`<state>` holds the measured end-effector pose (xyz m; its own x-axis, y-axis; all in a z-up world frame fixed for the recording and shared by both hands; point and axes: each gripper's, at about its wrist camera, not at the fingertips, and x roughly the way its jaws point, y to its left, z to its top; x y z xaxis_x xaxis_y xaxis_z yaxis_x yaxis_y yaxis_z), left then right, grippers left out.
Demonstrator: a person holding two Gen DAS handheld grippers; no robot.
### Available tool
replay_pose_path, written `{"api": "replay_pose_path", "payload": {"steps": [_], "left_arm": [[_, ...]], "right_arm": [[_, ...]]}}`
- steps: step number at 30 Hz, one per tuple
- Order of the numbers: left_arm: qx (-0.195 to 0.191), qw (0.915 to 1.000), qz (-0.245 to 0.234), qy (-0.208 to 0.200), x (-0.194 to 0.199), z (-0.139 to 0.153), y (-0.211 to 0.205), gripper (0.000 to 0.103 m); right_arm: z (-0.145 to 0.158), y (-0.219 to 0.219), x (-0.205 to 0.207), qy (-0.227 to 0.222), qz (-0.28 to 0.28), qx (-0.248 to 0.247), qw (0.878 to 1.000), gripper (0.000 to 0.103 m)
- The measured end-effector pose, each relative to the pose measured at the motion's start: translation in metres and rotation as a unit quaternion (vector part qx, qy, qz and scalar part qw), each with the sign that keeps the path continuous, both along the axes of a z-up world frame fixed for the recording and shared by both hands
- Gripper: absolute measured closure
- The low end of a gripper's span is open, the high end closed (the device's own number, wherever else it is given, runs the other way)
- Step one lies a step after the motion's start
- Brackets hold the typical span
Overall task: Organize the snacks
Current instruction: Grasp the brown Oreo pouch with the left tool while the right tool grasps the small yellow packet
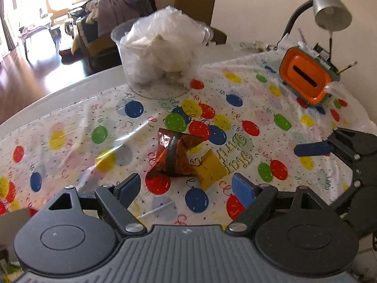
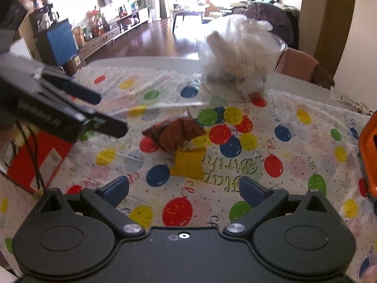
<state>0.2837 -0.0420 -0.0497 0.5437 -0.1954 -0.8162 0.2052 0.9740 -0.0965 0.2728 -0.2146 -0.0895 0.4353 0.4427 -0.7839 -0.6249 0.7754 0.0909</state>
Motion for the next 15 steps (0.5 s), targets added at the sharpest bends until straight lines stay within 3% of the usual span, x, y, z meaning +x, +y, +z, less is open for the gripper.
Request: {"api": "replay_pose_path", "payload": {"steps": [9,15], "left_arm": [[0.036,0.9986,-0.008,0.038,0.055,-0.033,-0.012,0.018],[0.039,0.9971,-0.008,0.064,0.090,-0.053,-0.013,0.018]], "right_arm": [[-0.031,0.009,0.029,0.027,0.001,-0.002,1.000,0.003],[-0.054,0.026,0.053,0.056,-0.002,-0.002,0.998,0.004]]}}
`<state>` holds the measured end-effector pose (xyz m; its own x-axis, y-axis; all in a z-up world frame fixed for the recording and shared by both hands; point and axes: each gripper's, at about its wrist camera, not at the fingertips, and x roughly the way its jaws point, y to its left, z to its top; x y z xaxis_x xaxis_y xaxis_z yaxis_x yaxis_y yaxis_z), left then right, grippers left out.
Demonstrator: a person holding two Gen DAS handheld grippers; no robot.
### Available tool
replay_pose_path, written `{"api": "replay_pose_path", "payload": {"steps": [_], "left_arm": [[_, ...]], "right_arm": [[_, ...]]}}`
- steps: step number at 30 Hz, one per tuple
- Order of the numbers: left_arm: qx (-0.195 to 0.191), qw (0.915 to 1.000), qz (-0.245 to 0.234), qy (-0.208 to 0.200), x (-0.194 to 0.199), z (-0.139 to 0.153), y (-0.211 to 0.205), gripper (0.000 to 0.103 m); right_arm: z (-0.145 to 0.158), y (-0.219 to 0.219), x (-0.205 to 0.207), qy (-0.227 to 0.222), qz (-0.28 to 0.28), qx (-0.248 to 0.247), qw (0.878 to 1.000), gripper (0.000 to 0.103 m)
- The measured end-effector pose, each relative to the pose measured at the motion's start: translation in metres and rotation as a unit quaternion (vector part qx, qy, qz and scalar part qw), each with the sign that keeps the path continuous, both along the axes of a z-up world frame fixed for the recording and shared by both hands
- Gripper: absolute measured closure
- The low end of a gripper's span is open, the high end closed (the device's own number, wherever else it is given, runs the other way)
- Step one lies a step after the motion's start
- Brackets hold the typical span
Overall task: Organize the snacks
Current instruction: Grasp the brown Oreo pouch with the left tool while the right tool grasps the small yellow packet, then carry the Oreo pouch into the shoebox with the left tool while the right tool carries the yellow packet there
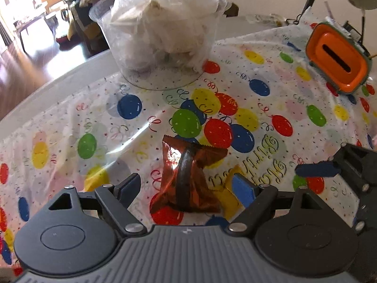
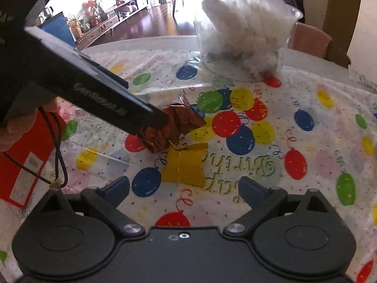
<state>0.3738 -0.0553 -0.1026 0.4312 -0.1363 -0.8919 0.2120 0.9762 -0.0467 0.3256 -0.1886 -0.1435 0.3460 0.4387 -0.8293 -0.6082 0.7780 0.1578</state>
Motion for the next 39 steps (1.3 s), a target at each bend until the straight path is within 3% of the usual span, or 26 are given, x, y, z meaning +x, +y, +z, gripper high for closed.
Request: {"api": "replay_pose_path", "payload": {"steps": [5,7,12,15,16,19,23,28,35,37,39], "left_arm": [[-0.005,0.9995,0.000,0.031,0.023,-0.017,0.000,0.018],[-0.002,0.9991,-0.002,0.043,0.029,-0.023,-0.001,0.018],[-0.005,0.9977,0.001,0.068,0.041,-0.037,0.000,0.018],[-0.008,0.9970,0.001,0.076,0.045,-0.041,0.000,0.019],[-0.007,0.9969,0.002,0.078,0.046,-0.042,0.000,0.022],[-0.006,0.9960,0.005,0.089,0.048,-0.045,0.001,0.042],[-0.006,0.9954,0.010,0.095,0.049,-0.048,0.001,0.053],[-0.003,0.9960,0.021,0.087,0.045,-0.045,0.004,0.058],[-0.010,0.9953,0.056,0.079,0.028,-0.037,0.013,0.061],[-0.018,0.9950,0.064,0.075,0.021,-0.030,0.015,0.062],[-0.025,0.9949,0.069,0.068,0.013,-0.022,0.018,0.062]], "right_arm": [[-0.020,0.015,0.014,0.014,0.009,-0.017,1.000,0.009],[-0.025,0.020,0.019,0.016,0.016,-0.020,1.000,0.017],[-0.033,0.029,0.030,0.029,0.023,-0.022,0.999,0.025],[-0.036,0.032,0.033,0.038,0.027,-0.022,0.999,0.037],[-0.037,0.034,0.034,0.039,0.029,-0.022,0.999,0.040],[-0.039,0.037,0.034,0.040,0.039,-0.026,0.998,0.046],[-0.040,0.040,0.034,0.028,0.047,-0.034,0.998,0.054],[-0.038,0.035,0.037,0.036,0.031,-0.020,0.999,0.064],[-0.033,0.024,0.031,0.035,0.000,-0.009,0.999,0.067],[-0.029,0.021,0.027,0.033,-0.008,-0.003,0.999,0.077],[-0.024,0.017,0.025,0.041,-0.016,0.007,0.999,0.078]]}}
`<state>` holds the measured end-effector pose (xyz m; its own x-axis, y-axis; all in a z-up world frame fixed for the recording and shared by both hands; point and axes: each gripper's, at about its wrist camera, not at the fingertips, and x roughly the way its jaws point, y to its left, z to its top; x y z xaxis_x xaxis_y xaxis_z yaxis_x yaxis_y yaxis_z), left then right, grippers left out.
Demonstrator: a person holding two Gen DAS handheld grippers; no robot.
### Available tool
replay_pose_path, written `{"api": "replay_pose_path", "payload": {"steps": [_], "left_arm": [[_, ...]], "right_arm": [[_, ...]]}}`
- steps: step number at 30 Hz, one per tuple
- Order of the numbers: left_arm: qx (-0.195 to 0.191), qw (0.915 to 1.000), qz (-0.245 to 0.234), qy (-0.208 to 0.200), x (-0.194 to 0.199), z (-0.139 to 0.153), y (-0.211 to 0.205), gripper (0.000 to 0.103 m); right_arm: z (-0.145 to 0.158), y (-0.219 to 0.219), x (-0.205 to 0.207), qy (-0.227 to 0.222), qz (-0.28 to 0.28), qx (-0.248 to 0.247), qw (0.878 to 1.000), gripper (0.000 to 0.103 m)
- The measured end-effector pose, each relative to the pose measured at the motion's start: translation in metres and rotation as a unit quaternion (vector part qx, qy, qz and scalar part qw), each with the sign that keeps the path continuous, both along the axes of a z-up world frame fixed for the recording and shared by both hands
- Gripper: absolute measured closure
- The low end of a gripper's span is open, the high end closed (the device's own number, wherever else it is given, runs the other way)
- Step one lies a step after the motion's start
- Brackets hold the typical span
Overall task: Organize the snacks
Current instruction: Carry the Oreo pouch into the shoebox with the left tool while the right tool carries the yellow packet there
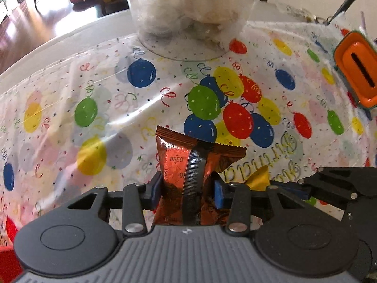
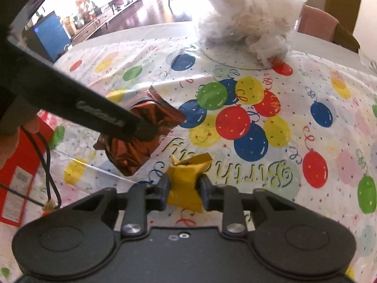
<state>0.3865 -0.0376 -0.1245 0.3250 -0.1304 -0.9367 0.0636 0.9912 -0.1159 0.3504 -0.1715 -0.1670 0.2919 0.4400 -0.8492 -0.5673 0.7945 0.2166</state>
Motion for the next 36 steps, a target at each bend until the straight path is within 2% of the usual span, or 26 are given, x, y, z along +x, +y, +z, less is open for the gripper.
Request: {"api": "replay_pose_path", "payload": {"steps": [2,12,17,19,22,26,29,36], "left_arm": [[-0.003,1.0000,0.003,-0.007,-0.009,0.008,0.001,0.062],[-0.026,0.9984,0.039,-0.031,-0.058,0.040,0.021,0.062],[-0.036,0.9966,0.059,-0.044,-0.086,0.058,0.032,0.062],[-0.034,0.9962,0.063,-0.050,-0.096,0.065,0.034,0.062],[-0.035,0.9955,0.068,-0.056,-0.110,0.074,0.037,0.062],[-0.037,0.9945,0.075,-0.063,-0.125,0.083,0.041,0.062],[-0.038,0.9938,0.079,-0.068,-0.135,0.088,0.043,0.062],[-0.039,0.9927,0.089,-0.071,-0.148,0.091,0.049,0.062]], "right_arm": [[0.005,-0.003,-0.005,-0.001,-0.002,0.006,1.000,0.078],[0.000,0.003,-0.012,-0.011,0.007,-0.032,0.999,0.077],[-0.005,0.005,-0.010,-0.003,-0.003,-0.042,0.999,0.066],[-0.007,0.008,-0.009,-0.003,-0.005,-0.048,0.999,0.054],[-0.011,0.014,-0.009,-0.011,-0.002,-0.061,0.998,0.049],[-0.016,0.022,-0.011,-0.015,0.007,-0.077,0.997,0.049],[-0.017,0.023,-0.013,-0.017,0.009,-0.080,0.997,0.059],[-0.010,0.017,-0.020,-0.010,0.004,-0.067,0.998,0.061]]}}
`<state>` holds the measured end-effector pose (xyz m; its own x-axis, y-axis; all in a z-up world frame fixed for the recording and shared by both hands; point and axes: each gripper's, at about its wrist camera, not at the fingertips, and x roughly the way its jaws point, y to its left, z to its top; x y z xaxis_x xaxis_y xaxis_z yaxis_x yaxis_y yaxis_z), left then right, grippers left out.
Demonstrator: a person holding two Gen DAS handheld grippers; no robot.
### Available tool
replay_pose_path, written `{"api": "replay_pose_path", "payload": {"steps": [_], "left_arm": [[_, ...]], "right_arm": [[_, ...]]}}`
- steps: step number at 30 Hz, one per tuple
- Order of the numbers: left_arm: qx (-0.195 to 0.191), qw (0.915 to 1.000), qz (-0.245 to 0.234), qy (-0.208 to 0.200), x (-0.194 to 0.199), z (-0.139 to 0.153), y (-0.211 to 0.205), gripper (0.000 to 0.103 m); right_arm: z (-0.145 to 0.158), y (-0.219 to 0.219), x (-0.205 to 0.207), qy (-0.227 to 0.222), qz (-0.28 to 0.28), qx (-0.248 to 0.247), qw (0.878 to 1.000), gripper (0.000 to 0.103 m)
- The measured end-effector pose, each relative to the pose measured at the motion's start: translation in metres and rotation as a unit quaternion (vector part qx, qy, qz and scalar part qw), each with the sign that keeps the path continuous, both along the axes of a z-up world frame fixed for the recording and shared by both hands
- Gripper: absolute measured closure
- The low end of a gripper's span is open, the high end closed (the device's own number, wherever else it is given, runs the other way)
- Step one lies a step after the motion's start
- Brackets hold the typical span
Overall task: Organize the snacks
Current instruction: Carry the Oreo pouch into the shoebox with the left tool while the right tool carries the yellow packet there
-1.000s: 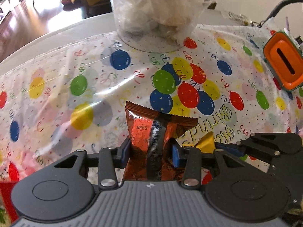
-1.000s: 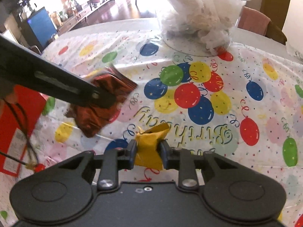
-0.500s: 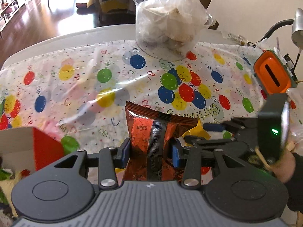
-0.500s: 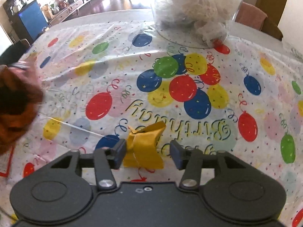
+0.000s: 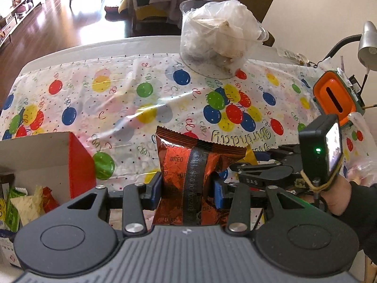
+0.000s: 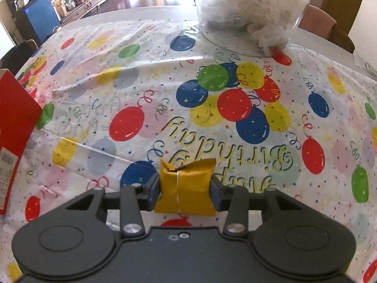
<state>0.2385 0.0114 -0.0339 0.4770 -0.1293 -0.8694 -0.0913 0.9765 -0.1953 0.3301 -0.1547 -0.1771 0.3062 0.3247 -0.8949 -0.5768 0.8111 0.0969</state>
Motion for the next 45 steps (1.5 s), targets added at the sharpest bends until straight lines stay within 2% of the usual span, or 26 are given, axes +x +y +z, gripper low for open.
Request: {"api": "replay_pose_path", "payload": {"steps": [14,25,35,45], "left_arm": [[-0.001,0.9998,0.002,-0.019,-0.035,0.024,0.031,0.062],[0.006,0.9990,0.029,-0.034,-0.080,0.041,0.092,0.062],[0.026,0.9963,0.073,-0.038,-0.117,0.044,0.160,0.062],[0.084,0.9901,0.112,-0.014,-0.133,0.018,0.227,0.062]], "right_arm": [[0.089,-0.005,-0.063,-0.031,0.012,0.068,0.997,0.061],[0.133,0.045,-0.112,-0.045,0.045,0.107,0.992,0.061],[0.147,0.121,-0.138,-0.057,0.076,0.122,0.988,0.061],[0.126,0.211,-0.144,-0.045,0.107,0.106,0.988,0.060]]}}
